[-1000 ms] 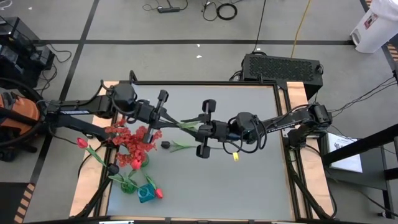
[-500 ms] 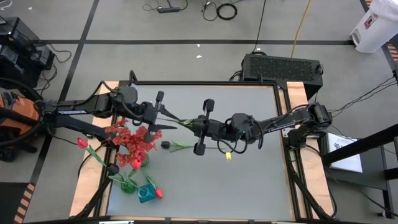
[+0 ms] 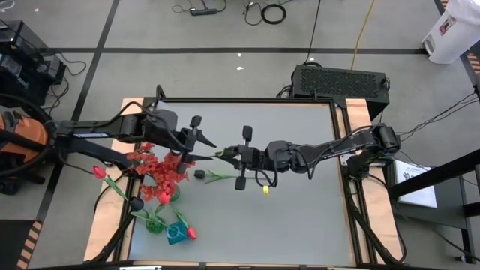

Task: Sort flowers into vase by color
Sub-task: Put the right black flower into the blue vase

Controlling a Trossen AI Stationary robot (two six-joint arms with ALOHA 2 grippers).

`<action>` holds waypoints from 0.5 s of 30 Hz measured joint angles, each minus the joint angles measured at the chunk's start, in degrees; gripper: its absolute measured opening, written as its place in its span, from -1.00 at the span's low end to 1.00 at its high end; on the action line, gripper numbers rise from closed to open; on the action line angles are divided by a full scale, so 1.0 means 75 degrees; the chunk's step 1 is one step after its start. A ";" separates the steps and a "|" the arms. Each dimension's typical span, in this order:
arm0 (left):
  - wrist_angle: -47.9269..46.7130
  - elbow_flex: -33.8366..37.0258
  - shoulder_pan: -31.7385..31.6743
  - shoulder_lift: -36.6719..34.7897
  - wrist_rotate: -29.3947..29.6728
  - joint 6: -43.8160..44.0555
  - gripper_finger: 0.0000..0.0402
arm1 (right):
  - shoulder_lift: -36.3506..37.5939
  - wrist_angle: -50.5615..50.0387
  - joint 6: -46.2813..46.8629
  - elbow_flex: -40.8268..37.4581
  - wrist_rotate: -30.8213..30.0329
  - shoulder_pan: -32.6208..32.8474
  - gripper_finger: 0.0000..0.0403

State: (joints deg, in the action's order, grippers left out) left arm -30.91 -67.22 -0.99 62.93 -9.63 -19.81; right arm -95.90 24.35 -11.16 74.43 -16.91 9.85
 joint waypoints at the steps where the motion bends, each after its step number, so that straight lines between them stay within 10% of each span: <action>1: 0.0000 0.0000 0.0000 0.0060 0.0000 0.0002 -0.04 | 0.0001 0.0014 0.0003 -0.0002 0.0000 0.0000 -1.00; 15: 0.0062 0.0000 0.0000 0.0832 -0.0003 0.0399 -0.04 | 0.0003 -0.0812 0.0426 0.0000 0.0013 0.0000 -1.00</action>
State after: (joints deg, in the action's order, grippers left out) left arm -30.45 -67.22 -0.99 69.17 -9.65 -16.82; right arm -95.88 18.26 -7.96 74.43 -16.81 9.85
